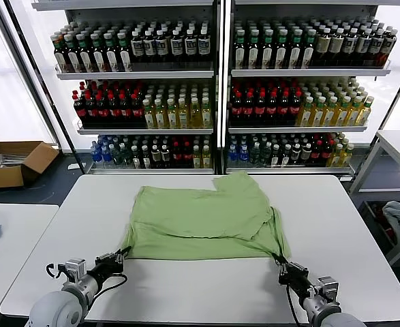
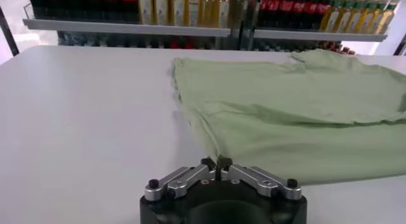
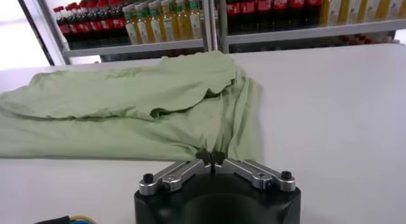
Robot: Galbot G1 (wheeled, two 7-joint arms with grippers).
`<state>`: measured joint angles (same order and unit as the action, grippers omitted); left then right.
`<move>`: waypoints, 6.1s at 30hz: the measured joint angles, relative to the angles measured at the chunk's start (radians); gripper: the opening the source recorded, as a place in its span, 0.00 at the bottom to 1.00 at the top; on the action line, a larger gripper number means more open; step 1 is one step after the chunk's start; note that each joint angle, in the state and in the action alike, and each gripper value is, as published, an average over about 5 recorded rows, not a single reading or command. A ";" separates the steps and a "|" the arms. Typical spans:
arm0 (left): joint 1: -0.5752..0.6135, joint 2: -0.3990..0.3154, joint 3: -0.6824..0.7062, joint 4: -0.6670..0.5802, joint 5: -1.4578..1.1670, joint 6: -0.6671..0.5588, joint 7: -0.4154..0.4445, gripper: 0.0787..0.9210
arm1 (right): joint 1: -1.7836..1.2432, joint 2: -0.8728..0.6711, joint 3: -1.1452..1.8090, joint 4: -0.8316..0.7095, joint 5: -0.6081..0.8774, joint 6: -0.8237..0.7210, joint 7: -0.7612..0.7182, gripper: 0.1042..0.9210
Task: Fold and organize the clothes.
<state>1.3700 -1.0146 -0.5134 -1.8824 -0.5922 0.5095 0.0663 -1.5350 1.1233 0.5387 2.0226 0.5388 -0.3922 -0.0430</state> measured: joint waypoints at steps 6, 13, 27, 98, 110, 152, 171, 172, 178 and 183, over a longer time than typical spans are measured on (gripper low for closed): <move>0.039 0.005 -0.027 -0.036 0.011 0.010 0.002 0.02 | -0.081 0.000 0.033 0.075 0.007 -0.006 -0.009 0.00; 0.121 -0.006 -0.077 -0.106 0.031 0.025 0.001 0.02 | -0.211 0.006 0.073 0.163 -0.010 0.003 -0.022 0.00; 0.364 -0.119 -0.209 -0.286 0.104 0.048 0.001 0.02 | -0.390 0.004 0.118 0.273 -0.073 0.011 -0.031 0.01; -0.516 0.024 0.214 0.414 0.064 0.045 0.089 0.88 | 0.956 0.055 -0.391 -0.803 -0.074 -0.152 -0.234 0.82; -0.509 0.008 0.253 0.425 0.086 0.041 0.075 0.69 | 0.942 0.053 -0.401 -0.806 -0.072 -0.158 -0.217 0.40; -0.254 0.096 0.090 0.066 0.071 -0.049 0.027 0.01 | 0.396 -0.044 -0.070 -0.106 0.230 -0.128 -0.091 0.00; 0.095 0.095 -0.048 -0.151 0.129 0.028 0.013 0.09 | -0.046 -0.067 0.108 0.137 0.154 -0.113 -0.070 0.18; 0.108 0.094 -0.054 -0.159 0.134 0.031 0.012 0.13 | -0.056 -0.066 0.115 0.142 0.150 -0.112 -0.069 0.21; 0.171 0.087 -0.093 -0.201 0.148 0.046 -0.002 0.34 | -0.092 -0.052 0.175 0.151 0.125 -0.083 -0.073 0.42; 0.197 0.067 -0.135 -0.234 0.142 0.048 -0.034 0.50 | -0.118 -0.031 0.245 0.144 0.097 -0.026 -0.084 0.58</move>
<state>1.5667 -0.9479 -0.6479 -2.1169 -0.4506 0.5578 0.0320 -1.6533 1.0923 0.7835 2.1661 0.6357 -0.4182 -0.1270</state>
